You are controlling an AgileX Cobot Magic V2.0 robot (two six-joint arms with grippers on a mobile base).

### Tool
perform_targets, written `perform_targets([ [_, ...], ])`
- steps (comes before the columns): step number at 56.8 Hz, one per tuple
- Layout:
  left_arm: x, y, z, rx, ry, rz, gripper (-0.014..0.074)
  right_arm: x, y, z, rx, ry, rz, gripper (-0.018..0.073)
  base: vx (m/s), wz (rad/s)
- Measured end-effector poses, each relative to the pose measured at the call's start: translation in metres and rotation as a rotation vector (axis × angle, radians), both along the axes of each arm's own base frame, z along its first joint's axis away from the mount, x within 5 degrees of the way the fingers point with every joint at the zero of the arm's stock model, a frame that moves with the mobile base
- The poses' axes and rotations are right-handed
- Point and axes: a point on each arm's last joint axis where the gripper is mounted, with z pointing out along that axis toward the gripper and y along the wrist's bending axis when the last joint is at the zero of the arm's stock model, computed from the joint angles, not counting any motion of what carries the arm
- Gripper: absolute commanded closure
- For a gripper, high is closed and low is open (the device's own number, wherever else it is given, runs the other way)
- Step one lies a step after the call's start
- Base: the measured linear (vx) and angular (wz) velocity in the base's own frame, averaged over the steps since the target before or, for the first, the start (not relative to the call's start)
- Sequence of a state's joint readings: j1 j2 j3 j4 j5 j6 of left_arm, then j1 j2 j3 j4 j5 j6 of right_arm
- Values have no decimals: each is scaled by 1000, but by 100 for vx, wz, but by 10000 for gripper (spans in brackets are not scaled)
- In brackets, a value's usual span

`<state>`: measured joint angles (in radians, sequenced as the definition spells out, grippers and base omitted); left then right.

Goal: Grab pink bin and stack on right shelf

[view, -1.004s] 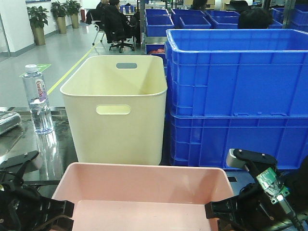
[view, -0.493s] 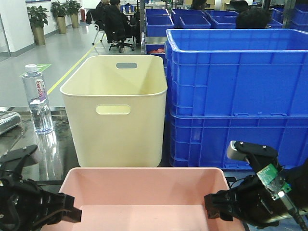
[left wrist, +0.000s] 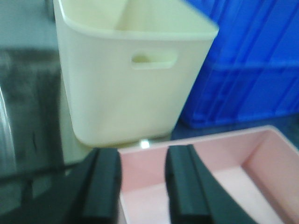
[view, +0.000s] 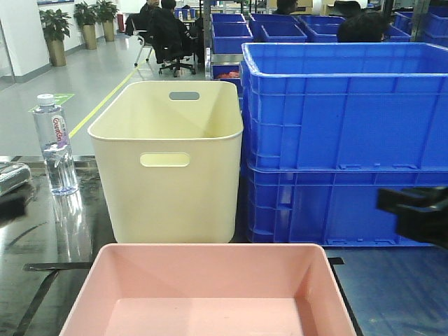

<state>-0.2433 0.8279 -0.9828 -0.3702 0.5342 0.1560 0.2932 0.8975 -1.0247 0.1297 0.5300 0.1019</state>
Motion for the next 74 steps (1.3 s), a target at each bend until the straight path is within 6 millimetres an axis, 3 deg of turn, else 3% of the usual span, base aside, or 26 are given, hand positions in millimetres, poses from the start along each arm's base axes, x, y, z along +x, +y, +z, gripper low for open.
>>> perform_targets([
  [4, -9, 4, 8, -13, -67, 14, 498, -5, -2, 3, 2, -19, 0, 575, 0, 0],
  [10, -13, 5, 12, -16, -93, 19, 608, -5, -2, 3, 0, -14, 1, 573, 0, 0],
  [50, -12, 6, 8, -7, -91, 24, 605, -5, -2, 2, -1, -11, 1, 572, 0, 0],
  [54, -13, 9, -5, 17, -110, 52, 605, -5, -2, 2, -1, -11, 1, 572, 0, 0],
  [61, -20, 22, -51, 87, -183, 145, 605, -5, -2, 2, -1, -11, 1, 572, 0, 0],
  [74, -66, 48, -149, 43, -339, 336, 604, -5, -2, 2, -1, -11, 1, 572, 0, 0],
])
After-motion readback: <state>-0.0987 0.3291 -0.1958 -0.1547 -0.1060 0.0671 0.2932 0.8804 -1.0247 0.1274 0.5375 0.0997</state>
